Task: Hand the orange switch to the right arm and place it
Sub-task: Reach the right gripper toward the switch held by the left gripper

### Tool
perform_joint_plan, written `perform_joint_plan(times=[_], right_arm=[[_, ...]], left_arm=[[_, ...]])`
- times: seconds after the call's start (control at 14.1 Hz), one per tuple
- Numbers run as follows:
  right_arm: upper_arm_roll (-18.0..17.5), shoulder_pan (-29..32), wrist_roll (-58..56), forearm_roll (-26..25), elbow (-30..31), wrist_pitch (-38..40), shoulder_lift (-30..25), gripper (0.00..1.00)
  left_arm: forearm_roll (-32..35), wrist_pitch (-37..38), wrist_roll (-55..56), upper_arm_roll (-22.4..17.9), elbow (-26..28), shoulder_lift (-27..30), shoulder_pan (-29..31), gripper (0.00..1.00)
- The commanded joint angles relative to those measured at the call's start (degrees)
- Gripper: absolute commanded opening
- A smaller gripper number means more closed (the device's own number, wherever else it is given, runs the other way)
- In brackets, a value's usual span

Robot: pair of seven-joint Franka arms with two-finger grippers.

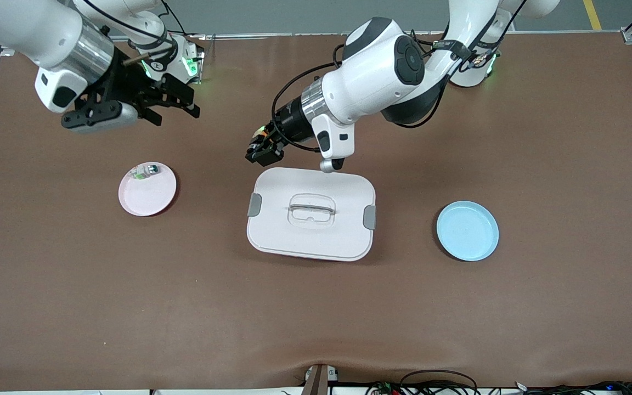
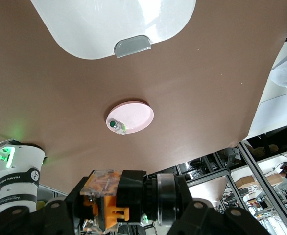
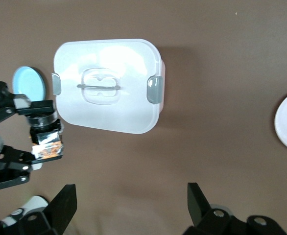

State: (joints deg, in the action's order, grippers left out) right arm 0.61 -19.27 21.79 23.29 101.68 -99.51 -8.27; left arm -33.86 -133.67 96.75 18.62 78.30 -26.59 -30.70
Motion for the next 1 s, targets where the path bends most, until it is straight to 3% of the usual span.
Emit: perform_joint_plan(times=[0.0, 0.21, 0.57, 0.92], right_arm=[[-0.5, 0.5, 6.6, 3.8, 6.5, -5.8, -5.1, 1.00], [-1.0, 0.1, 9.9, 9.3, 7.9, -10.8, -5.3, 1.00], [-1.1, -7.0, 10.0, 9.8, 14.9, -25.2, -6.2, 1.00], [-1.1, -10.9, 9.8, 9.7, 15.3, -28.4, -4.7, 1.00]], left_arm=[[-1.0, -0.5, 0.9, -0.4, -1.7, -0.7, -1.2, 0.00], [-1.0, -0.5, 0.9, -0.5, -1.7, -0.7, -1.2, 0.00], [-0.9, -1.5, 0.5, -0.5, -1.7, -1.4, -1.3, 0.00], [-0.9, -1.5, -0.1, -0.8, -1.7, -1.3, -1.2, 0.00]])
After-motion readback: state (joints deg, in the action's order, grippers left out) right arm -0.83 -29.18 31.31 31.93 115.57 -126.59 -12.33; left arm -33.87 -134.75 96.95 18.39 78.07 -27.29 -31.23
